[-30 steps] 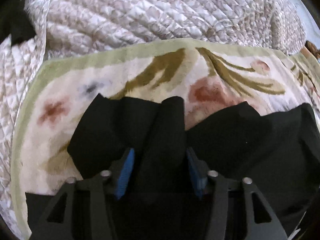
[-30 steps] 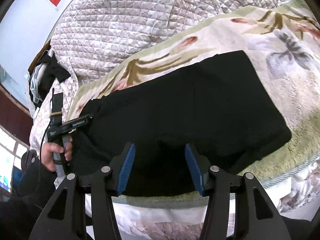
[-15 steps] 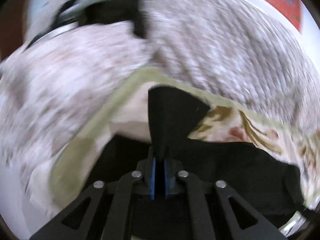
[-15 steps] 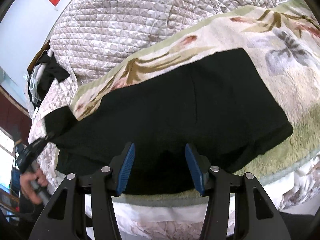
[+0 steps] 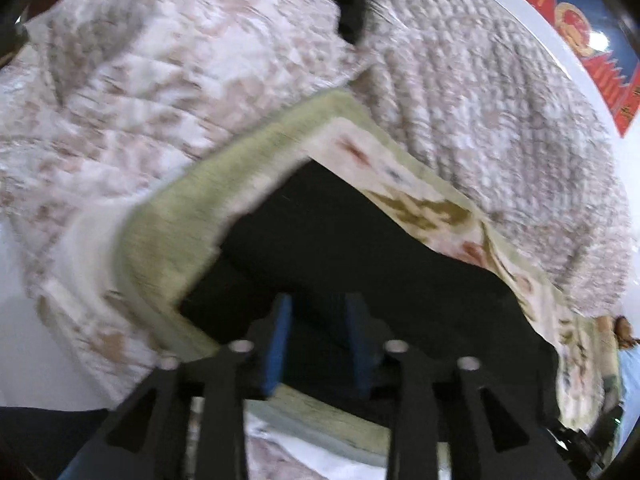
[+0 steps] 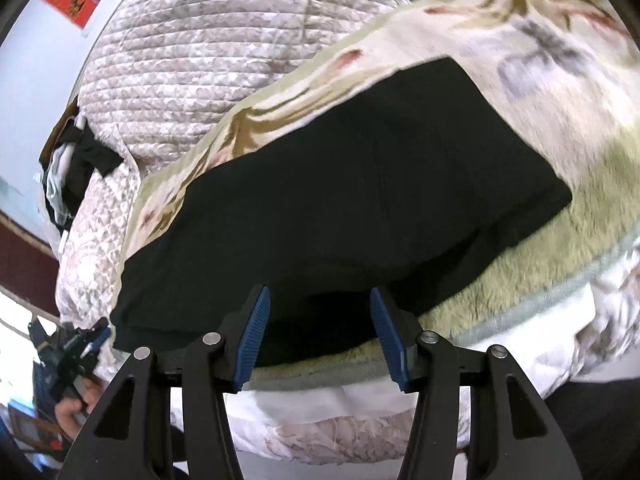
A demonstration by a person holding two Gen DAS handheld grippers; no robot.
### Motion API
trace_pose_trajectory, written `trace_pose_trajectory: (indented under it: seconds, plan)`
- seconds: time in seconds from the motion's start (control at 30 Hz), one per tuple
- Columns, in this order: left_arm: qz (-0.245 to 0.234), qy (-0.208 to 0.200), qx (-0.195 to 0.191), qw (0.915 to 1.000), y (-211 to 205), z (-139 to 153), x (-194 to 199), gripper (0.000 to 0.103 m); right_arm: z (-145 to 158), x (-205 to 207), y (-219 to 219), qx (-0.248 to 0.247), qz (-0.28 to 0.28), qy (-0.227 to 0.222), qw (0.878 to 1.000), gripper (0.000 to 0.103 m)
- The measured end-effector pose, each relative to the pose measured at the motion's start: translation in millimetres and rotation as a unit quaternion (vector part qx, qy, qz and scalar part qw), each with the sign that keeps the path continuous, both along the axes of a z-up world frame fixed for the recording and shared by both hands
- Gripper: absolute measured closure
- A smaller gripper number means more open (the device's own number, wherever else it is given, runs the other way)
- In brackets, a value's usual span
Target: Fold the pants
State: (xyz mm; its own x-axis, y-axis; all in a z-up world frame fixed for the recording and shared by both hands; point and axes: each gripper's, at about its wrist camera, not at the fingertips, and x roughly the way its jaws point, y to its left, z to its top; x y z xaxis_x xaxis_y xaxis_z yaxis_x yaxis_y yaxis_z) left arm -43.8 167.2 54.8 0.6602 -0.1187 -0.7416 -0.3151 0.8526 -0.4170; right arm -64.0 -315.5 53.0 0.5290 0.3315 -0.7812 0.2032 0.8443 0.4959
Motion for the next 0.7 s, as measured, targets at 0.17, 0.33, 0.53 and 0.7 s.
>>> trace_pose_trajectory:
  seconds: [0.17,0.33,0.53,0.7]
  plan:
    - [-0.002,0.028,-0.029,0.9992,-1,-20,16,0.06,-8,-4,-19,0.018,-0.04,0.002,0.999,0.051]
    - [0.015,0.025,-0.031,0.9991,2,-24,26,0.061,-5,-1,-32,0.017,-0.071,-0.01,0.997,0.051]
    - [0.017,0.023,-0.003,0.9996,-2,-25,38,0.076,-7,5,-51,0.014,-0.112,-0.008,0.994,0.051]
    - [0.017,0.02,0.012,0.9996,-1,-21,38,0.096,-8,8,-62,0.019,-0.145,-0.016,0.989,0.101]
